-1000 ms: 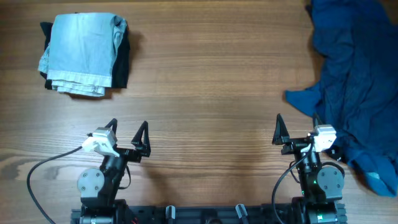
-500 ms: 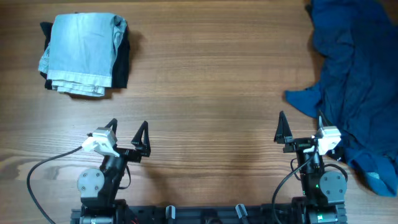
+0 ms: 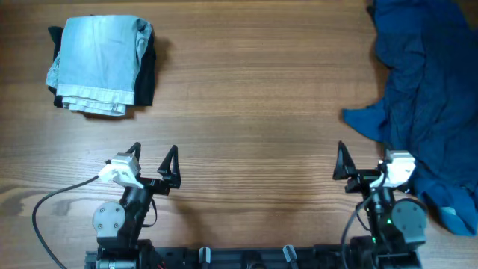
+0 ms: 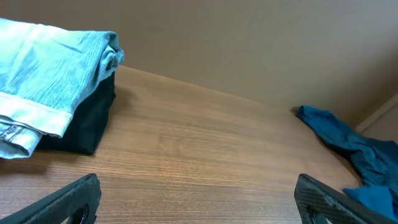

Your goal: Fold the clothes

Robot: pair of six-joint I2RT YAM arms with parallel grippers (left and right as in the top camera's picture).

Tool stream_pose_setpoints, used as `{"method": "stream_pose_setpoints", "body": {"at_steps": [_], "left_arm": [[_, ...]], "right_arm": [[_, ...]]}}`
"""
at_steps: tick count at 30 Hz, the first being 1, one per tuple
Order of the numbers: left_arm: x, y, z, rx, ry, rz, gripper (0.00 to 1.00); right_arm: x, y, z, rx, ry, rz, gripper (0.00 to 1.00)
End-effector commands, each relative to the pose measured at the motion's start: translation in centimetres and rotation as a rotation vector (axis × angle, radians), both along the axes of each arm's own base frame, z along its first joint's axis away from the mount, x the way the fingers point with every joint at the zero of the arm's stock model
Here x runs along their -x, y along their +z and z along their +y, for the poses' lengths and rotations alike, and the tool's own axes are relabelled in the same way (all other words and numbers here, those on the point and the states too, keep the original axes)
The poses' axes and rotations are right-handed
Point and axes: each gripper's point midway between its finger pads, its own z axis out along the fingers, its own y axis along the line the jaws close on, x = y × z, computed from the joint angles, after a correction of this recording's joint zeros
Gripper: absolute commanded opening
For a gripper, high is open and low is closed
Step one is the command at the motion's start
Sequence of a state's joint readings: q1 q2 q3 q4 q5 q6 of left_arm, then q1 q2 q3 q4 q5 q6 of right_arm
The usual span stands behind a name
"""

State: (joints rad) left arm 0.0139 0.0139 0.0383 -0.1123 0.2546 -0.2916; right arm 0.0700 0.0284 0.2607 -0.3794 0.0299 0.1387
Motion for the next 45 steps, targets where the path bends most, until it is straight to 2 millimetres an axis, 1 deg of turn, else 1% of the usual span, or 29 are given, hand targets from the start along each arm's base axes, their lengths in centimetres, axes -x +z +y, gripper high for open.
{"method": "stream_pose_setpoints", "body": {"at_steps": [1, 3, 7, 8, 9, 10, 11, 12, 13, 14, 15, 16, 17, 18, 19, 22, 23, 24, 26, 27, 29, 32, 37, 39, 40, 41, 43, 44, 45], "left_arm": [[0.0, -0.2, 0.0, 0.007, 0.004, 0.003, 1.00], [0.0, -0.2, 0.0, 0.007, 0.005, 0.003, 1.00], [0.0, -0.2, 0.0, 0.007, 0.004, 0.003, 1.00], [0.0, -0.2, 0.0, 0.007, 0.004, 0.003, 1.00], [0.0, -0.2, 0.0, 0.007, 0.005, 0.003, 1.00], [0.0, -0.2, 0.0, 0.007, 0.004, 0.003, 1.00], [0.0, -0.2, 0.0, 0.007, 0.005, 0.002, 1.00], [0.0, 0.0, 0.0, 0.007, 0.005, -0.005, 1.00], [0.0, -0.2, 0.0, 0.007, 0.005, 0.003, 1.00], [0.0, -0.2, 0.0, 0.007, 0.005, 0.003, 1.00], [0.0, 0.3, 0.0, 0.008, 0.004, -0.015, 1.00], [-0.1, 0.9, -0.1, 0.008, -0.004, -0.043, 1.00], [-0.1, 1.3, -0.1, 0.008, -0.003, -0.059, 1.00], [0.0, 1.6, -0.1, 0.008, -0.003, -0.062, 1.00], [0.1, 2.1, -0.1, 0.008, -0.003, -0.067, 1.00], [0.1, 4.1, -0.1, 0.008, -0.001, -0.069, 1.00], [-0.1, 4.7, 0.0, 0.011, 0.001, -0.054, 1.00], [-0.3, 5.1, 0.0, 0.011, 0.001, -0.030, 1.00], [-1.6, 5.3, 0.0, 0.012, 0.001, 0.061, 1.00], [-3.0, 4.5, -0.1, 0.014, -0.006, 0.148, 1.00], [-4.3, 3.1, -0.8, 0.023, -0.045, 0.247, 1.00], [-5.7, 0.9, -1.3, 0.034, -0.071, 0.356, 1.00], [-5.8, 0.6, -1.2, 0.034, -0.071, 0.365, 1.00], [-5.2, -0.5, -1.2, 0.036, -0.069, 0.419, 1.00], [-5.2, -0.7, -1.3, 0.037, -0.070, 0.427, 1.00], [-5.3, -0.7, -1.4, 0.039, -0.077, 0.426, 1.00], [-5.7, -0.3, -1.4, 0.050, -0.076, 0.407, 1.00], [-5.8, -0.2, -1.4, 0.092, -0.062, 0.412, 1.00], [-5.9, -0.2, -1.4, 0.107, -0.058, 0.414, 1.00]], "right_arm": [[1.1, 3.7, -1.7, -0.013, -0.096, 0.028, 1.00], [0.8, 4.7, -2.0, -0.088, -0.133, 0.107, 1.00], [-2.7, 7.4, -1.7, -0.100, -0.151, 0.324, 1.00], [-4.3, 8.6, -1.5, -0.084, -0.146, 0.380, 0.99], [-6.1, 10.3, -0.1, -0.043, -0.054, 0.394, 1.00], [-6.9, 10.9, 1.0, -0.056, 0.008, 0.397, 1.00], [-7.5, 11.2, 2.3, -0.067, 0.080, 0.411, 1.00], [-8.4, 10.9, 3.4, -0.050, 0.154, 0.418, 1.00], [-9.1, 10.5, 3.6, -0.045, 0.166, 0.428, 1.00], [-9.5, 10.1, 3.2, -0.046, 0.140, 0.441, 0.98], [-9.8, 8.4, 0.3, -0.110, -0.057, 0.506, 0.97], [-9.6, 7.5, -1.3, -0.137, -0.146, 0.540, 0.96], [-9.1, 6.2, -3.6, -0.156, -0.244, 0.594, 0.95], [-8.7, 5.2, -5.1, -0.174, -0.297, 0.632, 0.94], [-8.2, 3.5, -7.8, -0.211, -0.393, 0.698, 0.93], [-6.8, 0.1, -12.2, -0.271, -0.540, 0.829, 0.89], [-6.5, -0.8, -13.2, -0.286, -0.570, 0.857, 0.89], [-6.2, -2.3, -14.6, -0.313, -0.616, 0.910, 0.86], [-5.7, -4.8, -16.4, -0.351, -0.670, 0.988, 0.83], [-5.4, -6.5, -17.2, -0.369, -0.694, 1.044, 0.80], [-4.9, -8.4, -17.8, -0.378, -0.719, 1.111, 0.79], [-4.6, -9.8, -18.6, -0.394, -0.741, 1.150, 0.79], [-4.8, -10.5, -19.0, -0.398, -0.748, 1.135, 0.80], [-4.8, -11.9, -18.6, -0.409, -0.734, 1.132, 0.77], [-4.9, -12.7, -18.4, -0.417, -0.722, 1.129, 0.74], [-4.9, -13.3, -18.3, -0.420, -0.718, 1.131, 0.69], [-4.6, -14.3, -18.2, -0.420, -0.719, 1.134, 0.48], [-4.3, -14.9, -18.0, -0.422, -0.719, 1.142, 0.41], [-4.2, -15.4, -17.9, -0.423, -0.719, 1.146, 0.36]]}}
